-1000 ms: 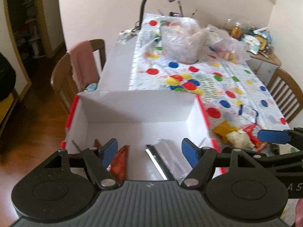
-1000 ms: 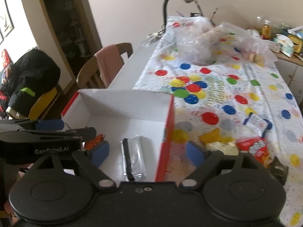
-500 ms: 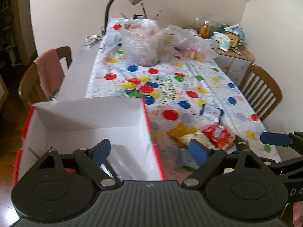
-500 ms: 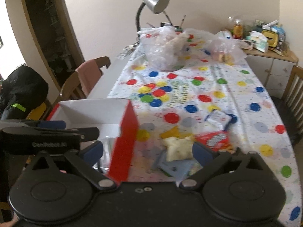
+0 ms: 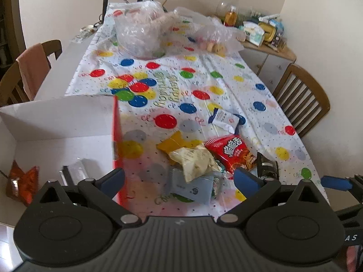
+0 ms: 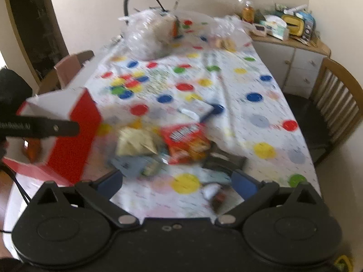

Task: Organize snacks
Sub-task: 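Grasp the blue packet with the left tool while the right tool grasps a dark wrapped snack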

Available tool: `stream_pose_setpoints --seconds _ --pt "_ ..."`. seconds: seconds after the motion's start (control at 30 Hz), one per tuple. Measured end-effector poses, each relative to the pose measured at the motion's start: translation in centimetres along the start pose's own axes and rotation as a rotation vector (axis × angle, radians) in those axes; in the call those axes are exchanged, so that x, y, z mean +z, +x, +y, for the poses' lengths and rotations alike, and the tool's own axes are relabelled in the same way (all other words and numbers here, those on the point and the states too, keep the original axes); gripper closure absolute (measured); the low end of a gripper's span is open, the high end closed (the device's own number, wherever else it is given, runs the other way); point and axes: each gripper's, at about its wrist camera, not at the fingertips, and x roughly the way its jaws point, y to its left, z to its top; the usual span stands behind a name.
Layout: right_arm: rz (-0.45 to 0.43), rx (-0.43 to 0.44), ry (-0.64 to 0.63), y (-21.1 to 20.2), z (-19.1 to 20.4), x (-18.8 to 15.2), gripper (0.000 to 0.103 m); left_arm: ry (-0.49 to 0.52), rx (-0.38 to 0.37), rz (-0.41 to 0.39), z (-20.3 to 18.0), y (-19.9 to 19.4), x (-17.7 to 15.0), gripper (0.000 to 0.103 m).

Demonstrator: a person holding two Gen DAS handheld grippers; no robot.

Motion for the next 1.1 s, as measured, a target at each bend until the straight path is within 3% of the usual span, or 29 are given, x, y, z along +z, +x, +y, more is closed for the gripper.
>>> stream_pose_setpoints --seconds 0.4,0.7,0.83,1.1 --pt "0.104 0.065 -0.058 4.9 -4.3 -1.4 0.005 0.017 0.071 0.145 -4.3 6.8 -1.6 0.0" --pt "0.195 0.134 -0.127 8.8 -4.4 -1.7 0.01 -0.026 0.144 0.263 -3.6 11.0 -3.0 0.001" --pt "0.217 0.162 -0.146 9.8 -4.4 -1.8 0.012 -0.102 0.136 0.296 -2.9 11.9 -2.5 0.001" --pt "0.242 0.184 -0.157 10.8 -4.6 -1.8 0.019 -0.293 0.191 0.333 -1.4 13.9 -0.8 0.001"
